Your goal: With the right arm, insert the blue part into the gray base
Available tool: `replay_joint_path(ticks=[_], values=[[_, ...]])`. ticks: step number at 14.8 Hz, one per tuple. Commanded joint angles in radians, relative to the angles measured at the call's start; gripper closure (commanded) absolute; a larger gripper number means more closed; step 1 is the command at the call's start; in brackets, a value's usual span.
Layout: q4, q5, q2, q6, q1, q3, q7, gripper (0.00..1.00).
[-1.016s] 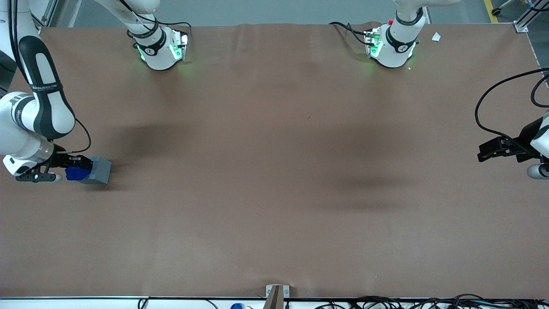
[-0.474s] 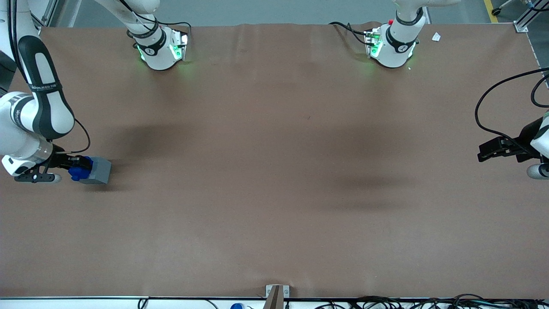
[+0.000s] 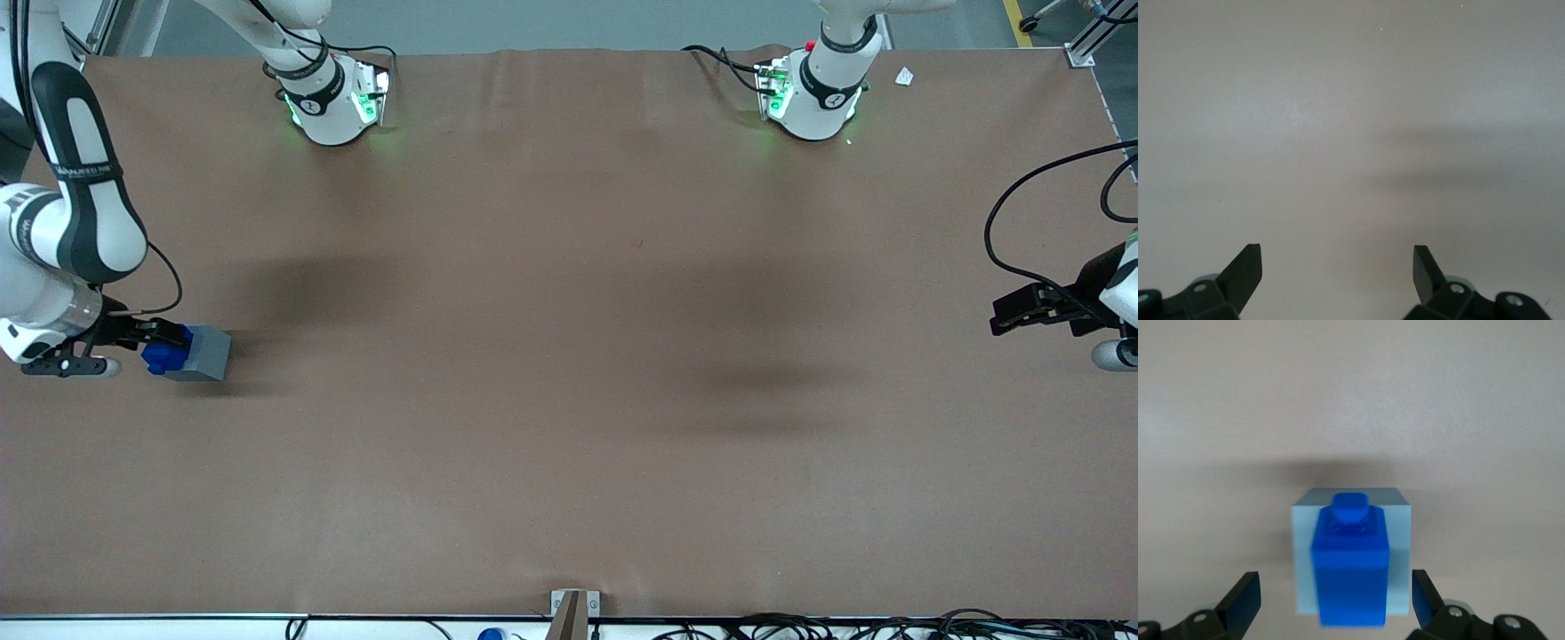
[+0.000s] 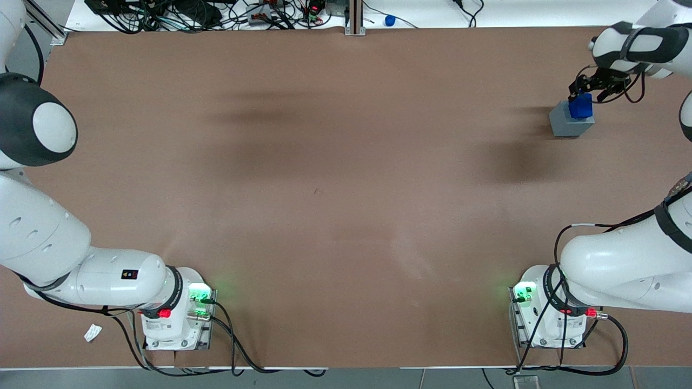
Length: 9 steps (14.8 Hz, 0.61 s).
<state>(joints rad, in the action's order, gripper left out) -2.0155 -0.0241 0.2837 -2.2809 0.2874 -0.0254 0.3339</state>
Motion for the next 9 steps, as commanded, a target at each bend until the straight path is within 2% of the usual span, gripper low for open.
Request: replay_joint_path(ticks=[1, 2, 5, 9], values=[[-0.029, -0.031, -0.171, 0.127, -0.04, 0.01, -0.009, 0.0], [-0.028, -0.04, -0.217, 0.171, -0.066, 0.01, -0.019, 0.0], [0.041, -0.043, -0.34, 0.367, -0.163, 0.009, -0.221, 0.0], [0.317, -0.033, -0.334, 0.601, -0.197, 0.007, -0.32, 0.0]])
